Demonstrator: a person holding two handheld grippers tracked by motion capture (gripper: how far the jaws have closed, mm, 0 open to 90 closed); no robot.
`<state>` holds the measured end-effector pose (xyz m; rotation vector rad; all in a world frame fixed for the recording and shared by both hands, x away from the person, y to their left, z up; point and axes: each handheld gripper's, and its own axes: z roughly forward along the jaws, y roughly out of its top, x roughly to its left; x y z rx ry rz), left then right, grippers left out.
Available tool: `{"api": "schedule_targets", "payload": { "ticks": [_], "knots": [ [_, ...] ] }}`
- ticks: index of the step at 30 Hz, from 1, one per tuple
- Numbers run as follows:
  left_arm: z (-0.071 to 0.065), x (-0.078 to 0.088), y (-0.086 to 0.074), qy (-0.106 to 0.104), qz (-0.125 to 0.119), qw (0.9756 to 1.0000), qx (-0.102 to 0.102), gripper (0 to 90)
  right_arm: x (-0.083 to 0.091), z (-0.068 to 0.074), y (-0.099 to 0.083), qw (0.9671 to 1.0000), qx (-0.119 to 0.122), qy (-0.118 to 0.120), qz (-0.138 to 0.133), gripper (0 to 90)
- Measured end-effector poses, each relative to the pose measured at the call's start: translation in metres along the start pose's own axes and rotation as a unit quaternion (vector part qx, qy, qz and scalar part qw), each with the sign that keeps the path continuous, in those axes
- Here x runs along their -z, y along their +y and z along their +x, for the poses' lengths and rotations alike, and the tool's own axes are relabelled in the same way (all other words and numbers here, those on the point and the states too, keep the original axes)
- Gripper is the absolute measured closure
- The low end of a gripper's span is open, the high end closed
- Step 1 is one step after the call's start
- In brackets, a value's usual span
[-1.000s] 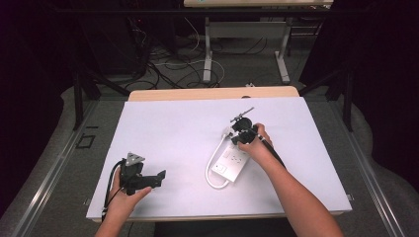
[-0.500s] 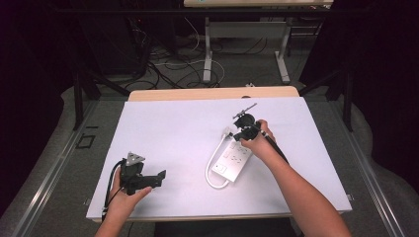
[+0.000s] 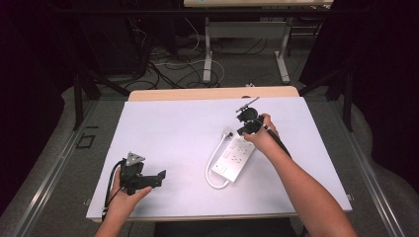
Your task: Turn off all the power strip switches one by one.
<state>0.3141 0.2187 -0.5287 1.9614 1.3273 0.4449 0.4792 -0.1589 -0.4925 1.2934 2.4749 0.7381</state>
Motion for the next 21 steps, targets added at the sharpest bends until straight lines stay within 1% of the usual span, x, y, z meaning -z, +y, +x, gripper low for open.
{"api": "schedule_targets", "payload": {
  "ticks": [2,3,4,5,6,7,8,9,10,12,14,15,16,17,18,19,21],
  "knots": [
    [0.0,0.0,0.0,0.0,0.0,1.0,0.0,3.6,-0.002,-0.001,0.0,1.0,-0.004,0.002,-0.005,84.8],
    [0.0,0.0,0.0,0.0,0.0,1.0,0.001,3.6,-0.001,-0.001,0.0,1.0,-0.008,-0.002,0.004,84.8],
    [0.0,0.0,0.0,0.0,0.0,1.0,0.0,3.6,-0.002,-0.003,0.0,1.0,-0.002,-0.001,0.002,84.8],
    [0.0,0.0,0.0,0.0,0.0,1.0,0.0,3.6,-0.004,-0.005,0.001,1.0,-0.007,-0.003,0.003,84.9],
    [0.0,0.0,0.0,0.001,-0.001,1.0,0.0,3.6,-0.005,-0.005,0.001,0.9998,-0.017,-0.007,0.004,84.9],
    [0.0,0.0,0.0,0.0,-0.001,1.0,0.0,3.6,-0.006,-0.006,0.0,0.9999,-0.016,-0.005,-0.002,85.1],
    [0.0,0.0,0.0,0.001,-0.001,1.0,0.0,3.6,-0.007,-0.006,0.001,0.9999,-0.015,-0.008,0.005,85.1],
    [0.0,0.0,0.0,0.001,-0.001,1.0,0.0,3.6,-0.007,-0.006,0.001,0.9998,-0.015,-0.008,0.005,85.2],
    [0.0,0.0,0.0,0.0,0.0,1.0,-0.001,3.6,-0.009,-0.007,0.001,0.9998,-0.017,-0.009,0.0,85.2],
    [0.0,0.0,0.0,0.0,-0.001,1.0,0.001,3.6,-0.009,-0.007,0.001,0.9999,-0.014,-0.008,0.0,85.2],
    [0.0,0.0,0.0,0.0,0.0,1.0,0.0,3.6,-0.011,-0.007,0.001,0.9998,-0.018,-0.006,-0.003,85.4],
    [0.0,0.0,0.0,0.0,-0.001,1.0,0.001,3.6,-0.011,-0.006,0.002,0.9997,-0.022,-0.01,0.007,85.4],
    [0.0,0.0,0.0,0.0,-0.001,1.0,0.001,3.6,-0.011,-0.007,0.002,0.9998,-0.018,-0.01,0.009,85.5],
    [0.0,0.0,0.0,0.0,0.0,1.0,0.001,3.6,-0.013,-0.007,0.002,0.9998,-0.019,-0.009,0.002,85.6],
    [0.0,0.0,0.0,0.0,0.0,1.0,0.001,3.6,-0.013,-0.007,0.002,0.9998,-0.019,-0.009,0.002,85.6],
    [0.0,0.0,0.0,0.0,0.0,1.0,0.001,3.6,-0.013,-0.007,0.002,0.9997,-0.02,-0.012,0.008,85.6],
    [0.0,0.0,0.0,0.001,0.002,1.0,-0.001,3.6,-0.014,-0.007,0.002,0.9997,-0.021,-0.011,0.009,85.6]
  ]
}}
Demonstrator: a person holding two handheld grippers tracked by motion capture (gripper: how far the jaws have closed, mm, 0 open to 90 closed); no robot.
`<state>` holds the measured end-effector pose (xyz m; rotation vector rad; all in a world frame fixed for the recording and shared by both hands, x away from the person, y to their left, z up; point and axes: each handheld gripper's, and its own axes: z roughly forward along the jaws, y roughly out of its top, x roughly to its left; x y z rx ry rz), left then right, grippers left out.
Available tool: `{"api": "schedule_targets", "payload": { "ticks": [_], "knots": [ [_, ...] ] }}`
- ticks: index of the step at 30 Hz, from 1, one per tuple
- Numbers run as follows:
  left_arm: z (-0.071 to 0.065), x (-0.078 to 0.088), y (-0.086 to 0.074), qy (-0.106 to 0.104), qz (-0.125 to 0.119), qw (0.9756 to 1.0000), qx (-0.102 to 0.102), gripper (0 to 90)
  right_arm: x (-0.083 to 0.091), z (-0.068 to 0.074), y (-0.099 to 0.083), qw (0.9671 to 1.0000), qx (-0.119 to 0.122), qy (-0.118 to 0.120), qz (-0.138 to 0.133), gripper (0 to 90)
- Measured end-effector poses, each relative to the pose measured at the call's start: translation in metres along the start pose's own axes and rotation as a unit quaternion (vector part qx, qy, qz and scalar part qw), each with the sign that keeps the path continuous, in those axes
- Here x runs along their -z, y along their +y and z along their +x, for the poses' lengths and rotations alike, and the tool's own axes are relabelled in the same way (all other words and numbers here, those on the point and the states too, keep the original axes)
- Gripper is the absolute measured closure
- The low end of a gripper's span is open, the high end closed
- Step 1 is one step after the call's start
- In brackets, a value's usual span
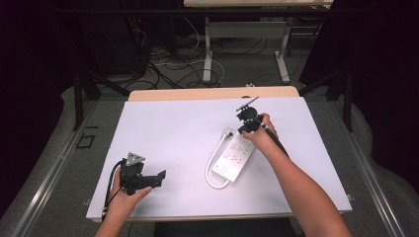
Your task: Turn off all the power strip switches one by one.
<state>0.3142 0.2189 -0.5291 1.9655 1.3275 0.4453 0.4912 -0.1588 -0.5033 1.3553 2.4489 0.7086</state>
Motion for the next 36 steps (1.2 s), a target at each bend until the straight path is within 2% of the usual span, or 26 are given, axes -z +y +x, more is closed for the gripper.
{"api": "schedule_targets", "payload": {
  "ticks": [3,4,6,7,8,12,13,16,19,20,22,24,25,26,36],
  "knots": [
    [0.0,0.0,0.0,0.0,0.0,1.0,0.0,3.6,-0.003,0.0,-0.001,0.9999,-0.001,0.0,-0.013,85.5],
    [0.0,0.0,0.0,0.0,0.0,1.0,0.0,3.6,-0.003,0.0,0.0,1.0,0.002,-0.005,0.002,85.5],
    [0.0,0.0,0.0,0.0,-0.001,1.0,0.002,3.6,-0.004,0.0,0.0,1.0,0.004,0.0,0.006,85.6],
    [0.0,0.0,0.0,0.0,-0.001,1.0,0.002,3.6,-0.003,0.0,0.001,0.9998,0.005,-0.006,0.016,85.5],
    [0.0,0.0,0.0,0.0,-0.001,1.0,0.002,3.6,-0.006,0.0,0.0,1.0,0.007,-0.003,0.001,85.5],
    [0.0,0.0,0.0,0.0,0.0,1.0,0.0,3.6,-0.009,0.001,0.0,1.0,0.0,-0.002,-0.002,85.9],
    [0.0,0.0,0.0,0.0,0.0,1.0,0.0,3.6,-0.008,0.001,0.001,1.0,0.004,-0.004,0.005,85.9],
    [0.0,0.0,0.0,-0.001,0.0,1.0,0.0,3.6,-0.01,0.0,0.0,1.0,0.004,-0.006,0.0,86.2],
    [0.0,0.0,0.0,0.0,0.002,1.0,0.0,3.6,-0.01,0.001,0.0,0.9999,-0.001,-0.007,0.008,86.3],
    [0.0,0.0,0.0,0.0,0.001,1.0,0.001,3.6,-0.01,0.0,0.001,0.9999,0.007,-0.007,0.007,86.5],
    [0.0,0.0,0.0,0.0,0.0,1.0,0.0,3.6,-0.01,0.001,0.001,0.9999,0.007,-0.008,0.01,87.0],
    [0.0,0.0,0.0,0.0,0.002,1.0,-0.002,3.6,-0.012,0.002,0.0,1.0,0.006,-0.005,-0.002,87.4],
    [0.0,0.001,0.0,0.0,0.002,1.0,-0.003,3.6,-0.012,0.002,0.0,1.0,0.006,-0.005,-0.002,87.4],
    [0.0,0.001,0.0,0.0,0.003,1.0,-0.004,3.6,-0.01,0.002,0.001,0.9999,0.007,-0.008,0.01,87.5],
    [0.0,0.001,0.0,0.0,0.004,1.0,-0.004,3.6,-0.01,0.001,0.001,0.9999,0.011,-0.009,0.008,88.5]
  ]
}}
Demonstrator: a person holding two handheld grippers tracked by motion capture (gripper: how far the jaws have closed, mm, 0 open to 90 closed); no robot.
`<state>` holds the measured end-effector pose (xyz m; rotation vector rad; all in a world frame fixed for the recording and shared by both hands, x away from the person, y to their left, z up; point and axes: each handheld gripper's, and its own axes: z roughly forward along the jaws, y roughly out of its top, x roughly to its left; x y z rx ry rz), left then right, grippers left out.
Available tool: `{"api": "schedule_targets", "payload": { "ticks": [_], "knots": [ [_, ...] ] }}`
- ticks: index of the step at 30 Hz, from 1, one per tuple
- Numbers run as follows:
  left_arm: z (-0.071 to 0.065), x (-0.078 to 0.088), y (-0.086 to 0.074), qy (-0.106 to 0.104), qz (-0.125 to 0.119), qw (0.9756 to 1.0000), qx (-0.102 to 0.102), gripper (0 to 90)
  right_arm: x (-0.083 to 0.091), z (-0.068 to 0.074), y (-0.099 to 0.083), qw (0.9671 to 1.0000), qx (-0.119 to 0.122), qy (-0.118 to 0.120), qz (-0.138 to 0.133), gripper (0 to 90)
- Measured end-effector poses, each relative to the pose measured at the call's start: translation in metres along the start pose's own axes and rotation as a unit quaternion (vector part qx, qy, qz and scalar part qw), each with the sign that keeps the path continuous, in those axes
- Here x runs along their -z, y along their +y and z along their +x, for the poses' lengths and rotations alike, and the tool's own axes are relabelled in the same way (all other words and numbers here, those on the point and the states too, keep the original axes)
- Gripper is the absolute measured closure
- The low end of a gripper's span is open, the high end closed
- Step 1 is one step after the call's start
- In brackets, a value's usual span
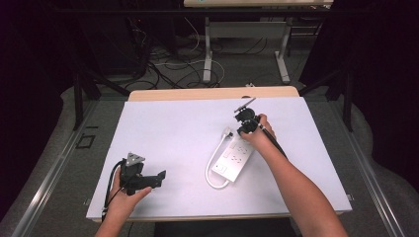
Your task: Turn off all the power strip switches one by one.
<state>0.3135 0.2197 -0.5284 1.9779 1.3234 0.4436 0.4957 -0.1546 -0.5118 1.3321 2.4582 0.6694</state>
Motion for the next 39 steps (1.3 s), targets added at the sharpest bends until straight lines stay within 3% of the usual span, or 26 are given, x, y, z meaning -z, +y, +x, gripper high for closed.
{"api": "schedule_targets", "payload": {
  "ticks": [8,9,10,25,28,32,39],
  "knots": [
    [0.0,0.0004,0.0001,-0.001,0.002,1.0,-0.001,3.6,-0.0014,0.0017,-0.0008,1.0,-0.002,0.002,-0.004,90.0],
    [0.0,0.0005,0.0001,-0.003,0.003,1.0,-0.001,3.6,-0.0016,0.0019,-0.0008,1.0,0.001,0.0,0.009,90.0],
    [0.0,0.0005,0.0001,-0.003,0.003,1.0,-0.001,3.6,-0.0027,0.0022,-0.0018,0.9999,0.005,-0.008,-0.004,90.0],
    [-0.0001,0.0,0.0001,-0.001,0.002,1.0,-0.001,3.6,-0.0021,0.0023,-0.0018,1.0,0.001,-0.008,-0.003,90.0],
    [-0.0003,-0.0011,-0.0001,-0.001,-0.001,1.0,0.0,3.6,-0.0035,0.0011,-0.0026,0.9999,0.002,-0.01,-0.014,87.6],
    [0.0001,-0.0012,-0.0004,-0.001,0.001,1.0,0.0,3.6,-0.0024,0.0002,-0.0018,0.9999,-0.011,-0.004,-0.008,85.2],
    [0.0006,-0.0012,-0.0004,-0.001,0.0,1.0,0.005,3.6,-0.0003,0.0016,-0.0018,0.9999,-0.007,-0.003,-0.011,83.5]
  ]
}}
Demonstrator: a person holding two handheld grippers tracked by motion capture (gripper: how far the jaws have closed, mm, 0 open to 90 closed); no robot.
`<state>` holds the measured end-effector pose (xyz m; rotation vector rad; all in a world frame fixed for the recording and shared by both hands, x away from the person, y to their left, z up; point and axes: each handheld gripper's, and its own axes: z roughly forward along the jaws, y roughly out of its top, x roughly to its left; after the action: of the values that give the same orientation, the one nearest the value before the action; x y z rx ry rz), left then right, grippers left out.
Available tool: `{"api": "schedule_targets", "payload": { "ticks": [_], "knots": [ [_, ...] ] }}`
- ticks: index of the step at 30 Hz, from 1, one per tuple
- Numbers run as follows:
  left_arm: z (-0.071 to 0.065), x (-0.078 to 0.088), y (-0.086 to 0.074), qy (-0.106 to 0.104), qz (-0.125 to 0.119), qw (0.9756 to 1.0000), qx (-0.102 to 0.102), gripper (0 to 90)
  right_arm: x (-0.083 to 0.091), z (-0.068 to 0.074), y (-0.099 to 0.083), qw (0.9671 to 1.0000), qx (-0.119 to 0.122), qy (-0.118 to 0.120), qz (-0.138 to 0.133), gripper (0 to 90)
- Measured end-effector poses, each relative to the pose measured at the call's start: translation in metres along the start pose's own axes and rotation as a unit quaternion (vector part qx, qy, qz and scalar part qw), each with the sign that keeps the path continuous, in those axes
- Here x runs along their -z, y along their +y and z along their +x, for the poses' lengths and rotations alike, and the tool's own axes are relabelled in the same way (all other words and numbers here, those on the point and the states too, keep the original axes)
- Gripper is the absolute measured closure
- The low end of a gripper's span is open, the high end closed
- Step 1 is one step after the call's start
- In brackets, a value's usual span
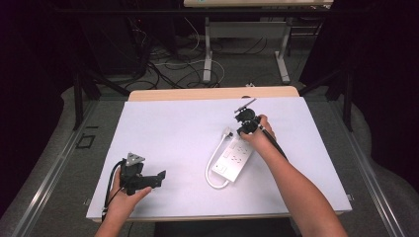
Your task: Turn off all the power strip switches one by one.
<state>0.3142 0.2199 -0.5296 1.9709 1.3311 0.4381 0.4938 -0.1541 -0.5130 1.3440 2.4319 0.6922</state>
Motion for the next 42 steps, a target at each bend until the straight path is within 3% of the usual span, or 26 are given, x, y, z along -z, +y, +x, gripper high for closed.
{"api": "schedule_targets", "payload": {
  "ticks": [11,12,22,26,27,29,34,39,42],
  "knots": [
    [0.0,-0.001,0.0,-0.001,-0.003,1.0,0.0,3.6,0.005,0.0,0.0,0.9999,-0.002,0.006,-0.015,76.8],
    [0.0,-0.001,0.0,-0.002,-0.002,1.0,-0.001,3.6,0.007,0.0,0.0,0.9999,-0.004,0.007,-0.008,75.4],
    [0.0,0.0,0.0,0.0,-0.005,1.0,0.003,3.6,0.015,0.004,-0.004,0.9992,-0.002,0.025,-0.031,61.3],
    [0.0,-0.001,0.0,0.0,-0.005,1.0,0.003,3.6,0.02,0.008,-0.008,0.999,0.016,0.031,-0.029,52.8],
    [0.0,-0.001,0.0,0.001,-0.005,1.0,0.003,3.6,0.021,0.008,-0.01,0.9985,0.018,0.033,-0.039,51.6],
    [0.0,-0.001,0.0,0.001,-0.006,1.0,0.005,3.6,0.024,0.01,-0.012,0.9986,0.024,0.026,-0.039,47.6],
    [0.001,0.0,0.0,0.002,-0.004,1.0,0.002,3.6,0.03,0.013,-0.017,0.9979,0.04,0.033,-0.037,43.0],
    [0.001,0.0,0.0,0.003,-0.005,1.0,0.005,3.6,0.039,0.016,-0.029,0.9947,0.068,0.046,-0.062,41.0],
    [0.001,0.001,0.001,0.001,0.0,1.0,0.001,3.6,0.044,0.02,-0.038,0.994,0.07,0.047,-0.07,38.4]
  ]
}}
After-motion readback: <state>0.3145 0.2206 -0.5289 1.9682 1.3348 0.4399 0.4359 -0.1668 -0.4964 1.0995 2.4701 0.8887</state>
